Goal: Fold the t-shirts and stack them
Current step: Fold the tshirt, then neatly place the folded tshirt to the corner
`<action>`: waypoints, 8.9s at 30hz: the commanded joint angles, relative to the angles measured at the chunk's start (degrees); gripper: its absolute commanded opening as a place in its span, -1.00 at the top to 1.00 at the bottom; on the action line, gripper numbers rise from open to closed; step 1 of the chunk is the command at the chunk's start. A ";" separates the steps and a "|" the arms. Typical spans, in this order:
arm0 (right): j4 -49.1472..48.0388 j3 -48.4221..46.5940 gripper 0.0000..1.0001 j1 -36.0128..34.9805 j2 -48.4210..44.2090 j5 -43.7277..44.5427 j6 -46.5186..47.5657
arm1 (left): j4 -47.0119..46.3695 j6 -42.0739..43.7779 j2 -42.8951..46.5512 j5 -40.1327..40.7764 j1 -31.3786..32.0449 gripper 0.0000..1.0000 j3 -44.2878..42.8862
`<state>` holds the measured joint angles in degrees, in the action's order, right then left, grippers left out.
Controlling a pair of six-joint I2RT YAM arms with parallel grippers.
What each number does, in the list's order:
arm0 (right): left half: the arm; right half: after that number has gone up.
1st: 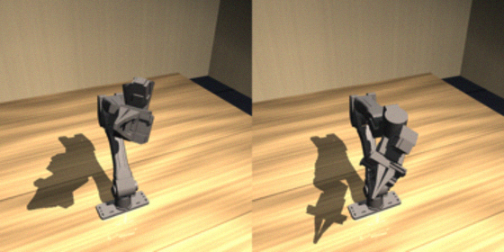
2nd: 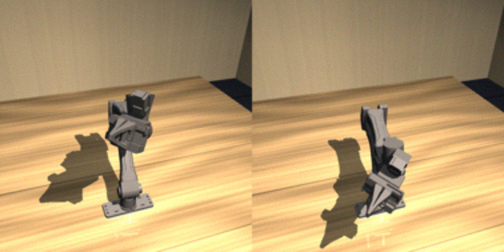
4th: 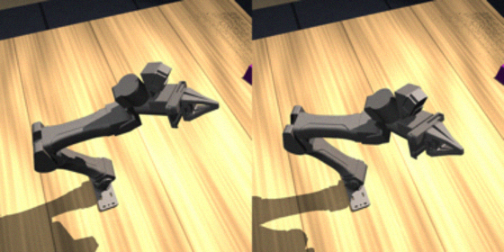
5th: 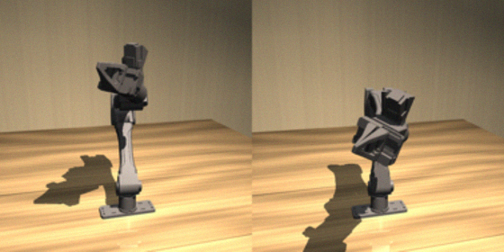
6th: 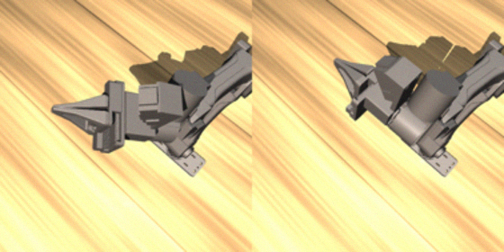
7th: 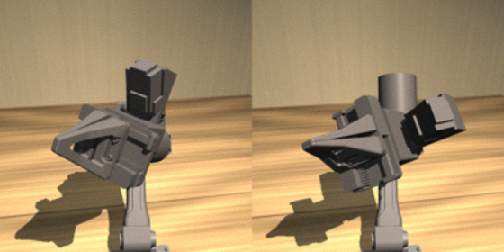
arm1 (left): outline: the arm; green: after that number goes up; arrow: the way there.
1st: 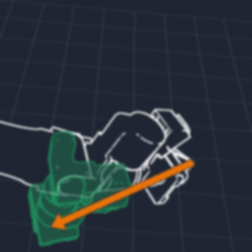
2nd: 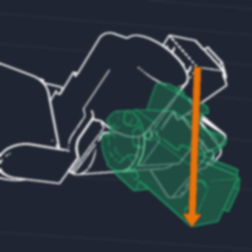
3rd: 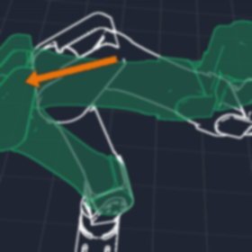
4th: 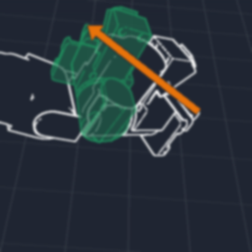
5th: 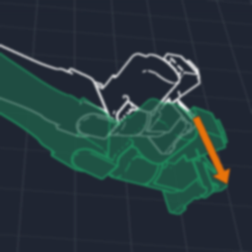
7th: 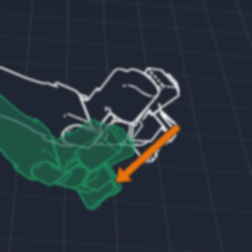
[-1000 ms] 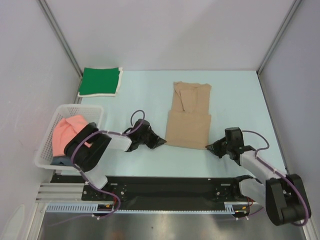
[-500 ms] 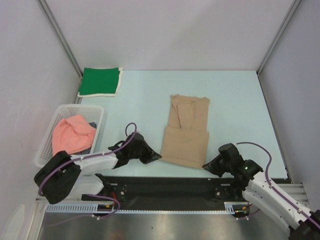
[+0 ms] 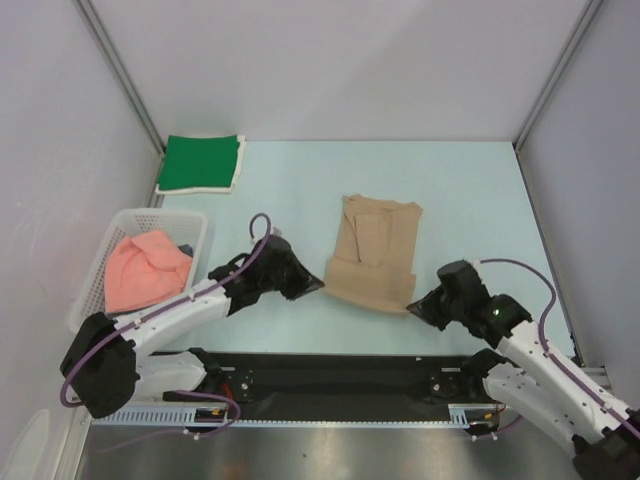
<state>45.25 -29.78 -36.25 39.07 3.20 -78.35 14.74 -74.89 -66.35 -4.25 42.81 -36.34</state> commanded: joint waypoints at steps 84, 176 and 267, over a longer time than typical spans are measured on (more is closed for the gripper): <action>-12.86 -61.73 -0.43 45.83 72.67 -29.90 50.24 | 0.01 45.11 -56.10 -25.78 -22.86 0.07 -71.37; -13.65 -27.51 0.06 41.54 43.73 -29.78 56.35 | 0.46 46.07 -23.33 -15.73 -18.81 0.02 -32.85; -37.52 -40.01 1.00 3.38 59.11 -4.60 113.33 | -23.72 -2.02 -66.54 -28.45 -18.99 -1.00 -52.24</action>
<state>9.10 -69.38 -33.87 101.67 0.51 37.19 -12.82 -78.06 -131.87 -35.07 23.42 -84.73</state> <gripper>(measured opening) 0.097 0.996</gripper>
